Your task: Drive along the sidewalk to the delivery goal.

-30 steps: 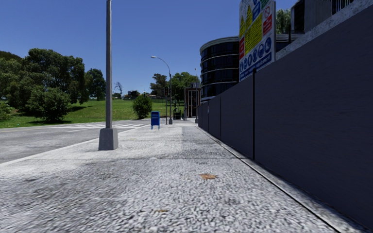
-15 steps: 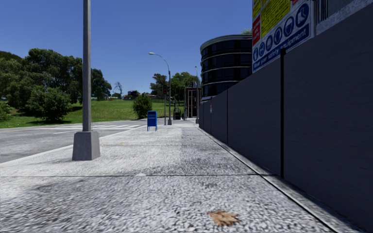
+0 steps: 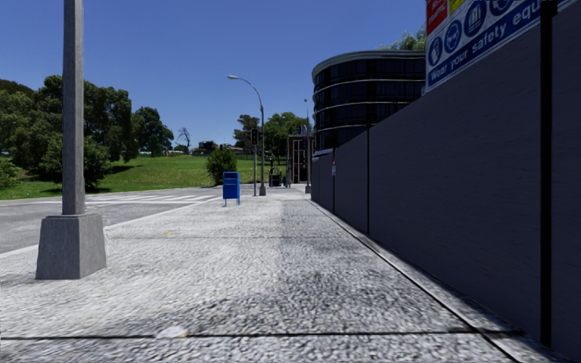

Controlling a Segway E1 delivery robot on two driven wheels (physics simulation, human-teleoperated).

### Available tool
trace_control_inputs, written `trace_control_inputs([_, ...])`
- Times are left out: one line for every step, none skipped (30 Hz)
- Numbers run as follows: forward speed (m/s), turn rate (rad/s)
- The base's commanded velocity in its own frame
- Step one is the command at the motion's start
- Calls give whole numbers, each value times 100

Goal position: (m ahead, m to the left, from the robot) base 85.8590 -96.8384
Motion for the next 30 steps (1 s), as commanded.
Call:
trace_control_inputs([200,0])
trace_control_inputs([200,0])
trace_control_inputs([200,0])
trace_control_inputs([200,0])
trace_control_inputs([200,0])
trace_control_inputs([200,0])
trace_control_inputs([200,0])
trace_control_inputs([200,0])
trace_control_inputs([200,0])
trace_control_inputs([200,0])
trace_control_inputs([200,0])
trace_control_inputs([200,0])
trace_control_inputs([200,0])
trace_control_inputs([200,0])
trace_control_inputs([200,0])
trace_control_inputs([200,0])
trace_control_inputs([200,0])
trace_control_inputs([200,0])
trace_control_inputs([200,0])
trace_control_inputs([200,0])
trace_control_inputs([200,0])
trace_control_inputs([200,0])
trace_control_inputs([200,0])
trace_control_inputs([200,0])
trace_control_inputs([200,0])
trace_control_inputs([200,0])
trace_control_inputs([200,0])
trace_control_inputs([200,0])
trace_control_inputs([200,0])
trace_control_inputs([200,0])
